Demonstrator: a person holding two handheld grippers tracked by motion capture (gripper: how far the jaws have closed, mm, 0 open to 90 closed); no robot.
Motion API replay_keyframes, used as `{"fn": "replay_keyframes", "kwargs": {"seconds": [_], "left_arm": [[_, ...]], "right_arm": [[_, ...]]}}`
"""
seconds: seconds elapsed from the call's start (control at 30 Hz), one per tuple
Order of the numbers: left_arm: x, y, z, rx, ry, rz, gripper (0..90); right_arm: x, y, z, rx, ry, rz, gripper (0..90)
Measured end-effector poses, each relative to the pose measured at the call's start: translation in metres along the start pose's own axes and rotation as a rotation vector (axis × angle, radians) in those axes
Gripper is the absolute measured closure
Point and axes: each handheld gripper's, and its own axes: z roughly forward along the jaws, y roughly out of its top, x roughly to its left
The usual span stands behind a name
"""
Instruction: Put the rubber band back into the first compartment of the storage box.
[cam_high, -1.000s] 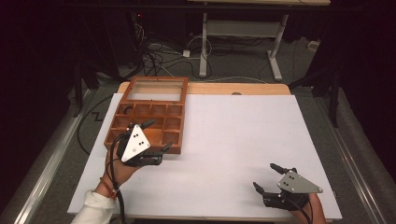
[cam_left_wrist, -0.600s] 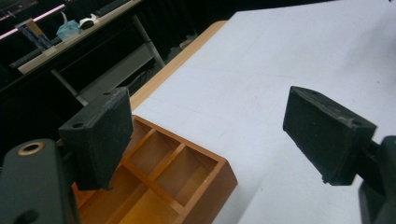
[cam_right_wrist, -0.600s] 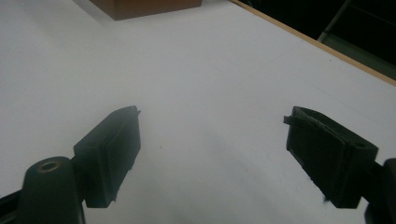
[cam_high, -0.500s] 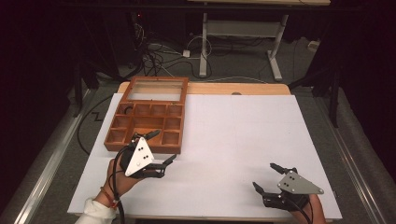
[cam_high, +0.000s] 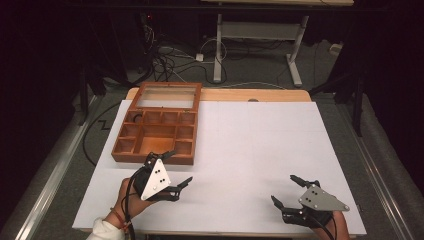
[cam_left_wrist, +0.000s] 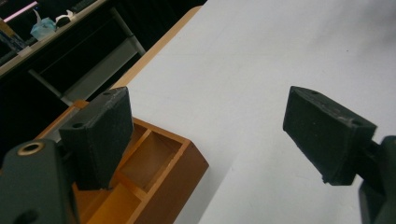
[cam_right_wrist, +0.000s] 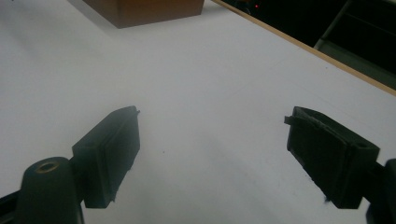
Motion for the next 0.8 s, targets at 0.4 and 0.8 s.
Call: {"fn": "replay_keyframes", "kwargs": {"seconds": [0.4, 0.8], "left_arm": [[-0.008, -0.032, 0.004, 0.050, -0.002, -0.049, 15.7], [-0.013, -0.071, -0.003, 0.132, -0.003, -0.131, 15.7]], "right_arm": [[-0.001, -0.001, 0.000, -0.016, 0.001, 0.002, 17.7], [-0.003, -0.004, -0.004, -0.025, -0.006, 0.004, 17.6]]}}
